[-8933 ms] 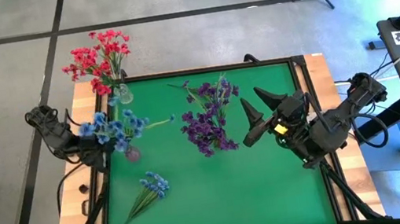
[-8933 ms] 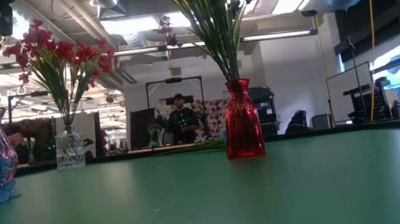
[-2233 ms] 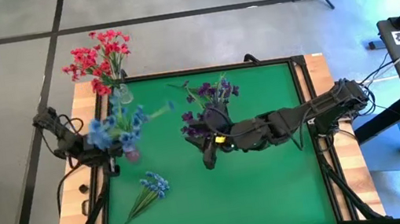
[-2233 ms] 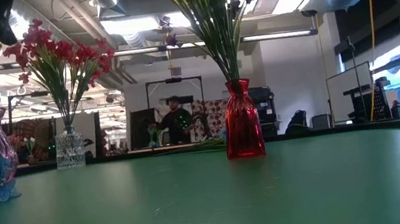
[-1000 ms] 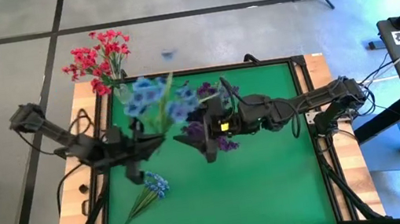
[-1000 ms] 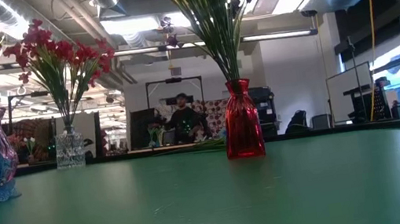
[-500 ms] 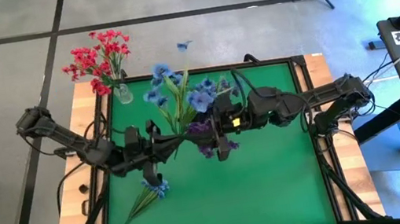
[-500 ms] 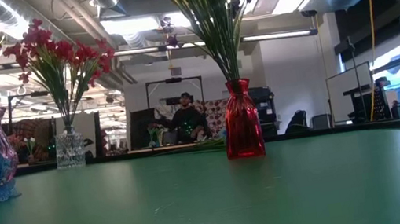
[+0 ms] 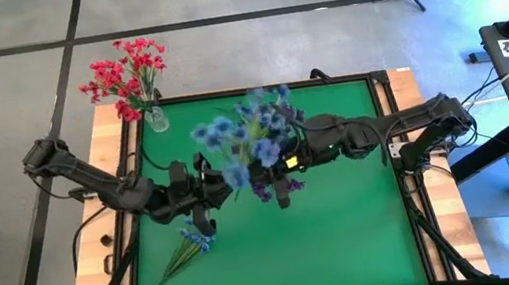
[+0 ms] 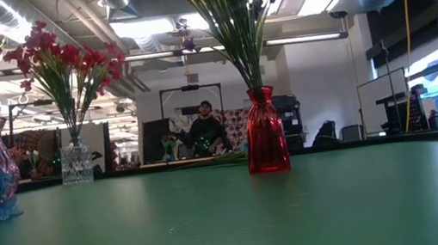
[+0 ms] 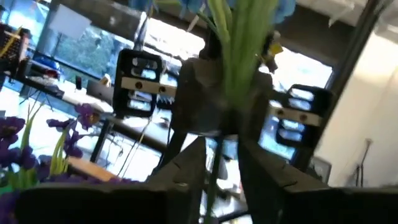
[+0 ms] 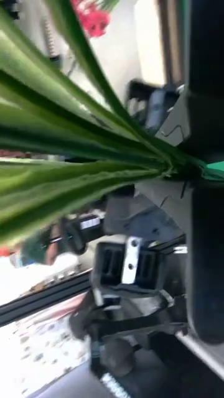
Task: Sort flowers into vase by color
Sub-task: Put the right blue flowers into the violet vase
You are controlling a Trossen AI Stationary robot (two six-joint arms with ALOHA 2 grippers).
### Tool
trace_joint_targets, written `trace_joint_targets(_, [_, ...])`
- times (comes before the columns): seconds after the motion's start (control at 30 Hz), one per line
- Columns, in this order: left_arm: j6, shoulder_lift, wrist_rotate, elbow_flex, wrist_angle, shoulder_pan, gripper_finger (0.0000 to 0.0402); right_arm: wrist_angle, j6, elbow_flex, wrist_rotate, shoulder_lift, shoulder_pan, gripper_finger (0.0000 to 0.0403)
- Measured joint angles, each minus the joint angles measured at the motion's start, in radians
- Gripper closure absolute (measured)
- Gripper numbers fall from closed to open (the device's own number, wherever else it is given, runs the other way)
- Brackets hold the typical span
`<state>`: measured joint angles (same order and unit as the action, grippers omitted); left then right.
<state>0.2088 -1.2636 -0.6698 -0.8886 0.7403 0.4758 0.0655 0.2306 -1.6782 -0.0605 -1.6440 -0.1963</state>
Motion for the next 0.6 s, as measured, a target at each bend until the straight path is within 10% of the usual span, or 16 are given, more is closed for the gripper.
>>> trace_joint_targets(0.3, [0.250, 0.244, 0.022, 0.000, -0.494, 0.057, 0.0253, 0.589, 0.009, -0.172, 0.119, 0.005, 0.000, 0.0388])
trace_joint_targets(0.6, [0.385, 0.358, 0.074, 0.000, -0.774, 0.045, 0.0231, 0.762, 0.100, -0.172, 0.301, -0.009, -0.086, 0.0391])
